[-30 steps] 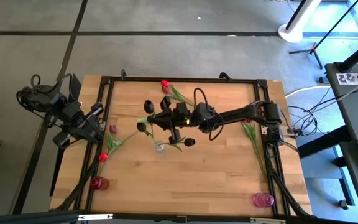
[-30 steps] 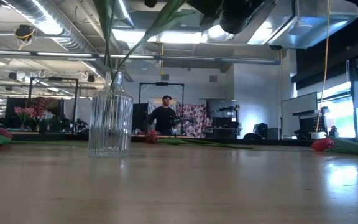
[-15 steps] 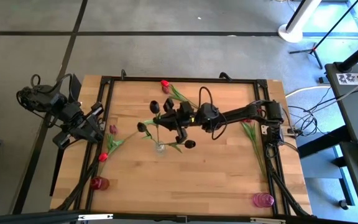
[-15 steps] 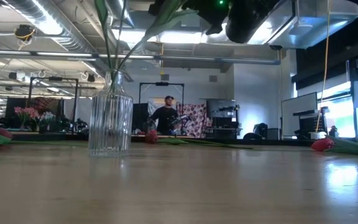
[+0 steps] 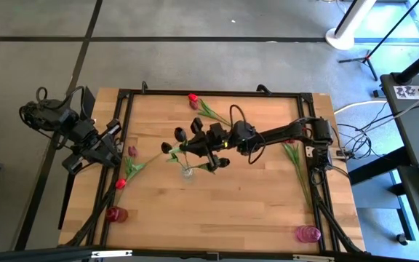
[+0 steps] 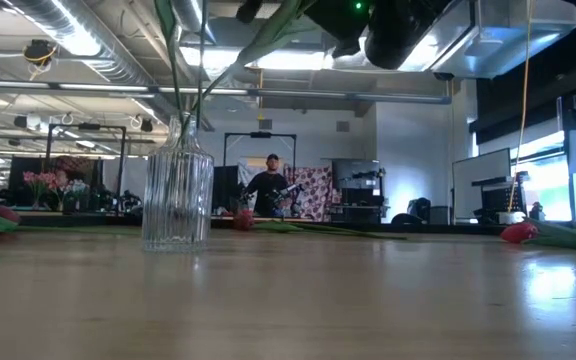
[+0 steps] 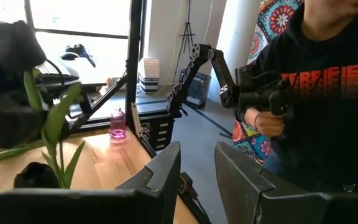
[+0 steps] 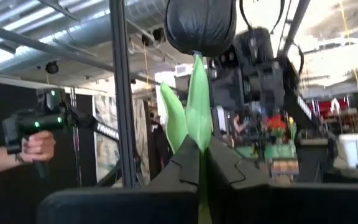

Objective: Sort flowers into vase by color
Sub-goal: Put the black flower into the transparent vase, then put the red flower into the violet transparent vase

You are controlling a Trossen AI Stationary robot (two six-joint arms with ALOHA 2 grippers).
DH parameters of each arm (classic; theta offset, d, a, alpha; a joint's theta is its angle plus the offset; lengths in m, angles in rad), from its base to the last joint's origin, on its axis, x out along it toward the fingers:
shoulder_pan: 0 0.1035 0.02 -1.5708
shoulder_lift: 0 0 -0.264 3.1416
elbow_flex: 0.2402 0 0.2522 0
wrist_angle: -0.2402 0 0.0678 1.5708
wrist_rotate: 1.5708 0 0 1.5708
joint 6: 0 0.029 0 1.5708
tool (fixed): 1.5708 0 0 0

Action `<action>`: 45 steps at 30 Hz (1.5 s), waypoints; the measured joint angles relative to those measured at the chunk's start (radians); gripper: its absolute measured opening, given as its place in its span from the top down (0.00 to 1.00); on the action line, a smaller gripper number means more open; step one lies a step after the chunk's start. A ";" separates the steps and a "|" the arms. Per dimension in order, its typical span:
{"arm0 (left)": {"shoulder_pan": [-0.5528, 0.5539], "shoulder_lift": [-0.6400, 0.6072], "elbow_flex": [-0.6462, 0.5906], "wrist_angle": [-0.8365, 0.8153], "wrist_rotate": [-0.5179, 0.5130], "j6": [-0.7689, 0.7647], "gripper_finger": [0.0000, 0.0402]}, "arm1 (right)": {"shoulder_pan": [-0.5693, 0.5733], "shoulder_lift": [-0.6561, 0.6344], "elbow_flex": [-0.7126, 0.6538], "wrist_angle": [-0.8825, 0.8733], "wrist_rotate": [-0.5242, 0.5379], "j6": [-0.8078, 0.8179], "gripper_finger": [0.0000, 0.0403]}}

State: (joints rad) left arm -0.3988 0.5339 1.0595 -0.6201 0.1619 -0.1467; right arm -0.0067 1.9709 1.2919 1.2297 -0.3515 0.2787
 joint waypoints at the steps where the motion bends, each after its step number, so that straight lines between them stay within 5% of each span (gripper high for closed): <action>1: 0.000 0.000 0.000 0.000 0.000 0.000 0.76 | 0.000 -0.010 0.000 0.003 0.000 -0.002 0.99; 30: 0.000 0.000 0.000 0.000 -0.020 0.045 0.76 | 0.001 -0.006 0.001 -0.224 0.045 -0.172 0.98; 37: 0.000 0.000 0.000 0.000 -0.019 0.026 0.76 | 0.016 -0.042 0.019 -0.405 0.072 -0.227 0.74; 45: 0.000 0.000 0.000 -0.012 -0.019 0.026 0.76 | 0.026 -0.166 0.220 -1.050 0.106 -0.230 0.45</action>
State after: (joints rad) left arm -0.3986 0.5343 1.0599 -0.6320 0.1425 -0.1207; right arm 0.0196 1.8054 1.5116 0.1793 -0.2459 0.0487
